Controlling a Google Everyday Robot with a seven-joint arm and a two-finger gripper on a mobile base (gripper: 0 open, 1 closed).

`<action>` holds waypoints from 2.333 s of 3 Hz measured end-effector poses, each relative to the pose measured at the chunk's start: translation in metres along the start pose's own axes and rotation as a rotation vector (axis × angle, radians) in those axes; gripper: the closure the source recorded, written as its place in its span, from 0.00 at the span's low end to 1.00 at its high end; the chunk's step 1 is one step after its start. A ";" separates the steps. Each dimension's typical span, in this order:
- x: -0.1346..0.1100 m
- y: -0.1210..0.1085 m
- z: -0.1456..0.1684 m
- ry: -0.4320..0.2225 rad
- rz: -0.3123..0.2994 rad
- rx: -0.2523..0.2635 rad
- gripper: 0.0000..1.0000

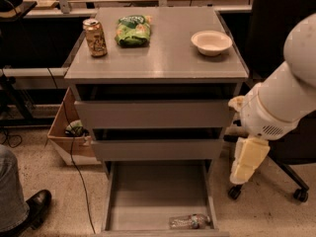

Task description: Pick water bottle from bottom drawer and place on counter

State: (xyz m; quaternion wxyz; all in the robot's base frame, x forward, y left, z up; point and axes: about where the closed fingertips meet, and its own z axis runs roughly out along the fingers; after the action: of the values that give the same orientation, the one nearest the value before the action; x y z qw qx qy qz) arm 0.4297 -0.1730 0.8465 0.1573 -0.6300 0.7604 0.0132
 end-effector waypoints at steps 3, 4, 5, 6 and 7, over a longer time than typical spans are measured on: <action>-0.029 0.038 0.189 -0.181 -0.026 -0.081 0.00; -0.028 0.038 0.189 -0.180 -0.027 -0.081 0.00; -0.030 0.038 0.199 -0.198 -0.018 -0.084 0.00; -0.039 0.036 0.262 -0.230 -0.054 -0.073 0.00; -0.040 0.026 0.305 -0.249 -0.085 -0.033 0.00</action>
Offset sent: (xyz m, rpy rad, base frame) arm 0.0090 0.0804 -0.2034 0.2205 0.0454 0.0922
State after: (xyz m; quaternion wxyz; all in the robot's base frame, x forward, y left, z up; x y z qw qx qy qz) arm 0.4787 -0.0628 0.5620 0.2406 -0.6577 0.7072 0.0970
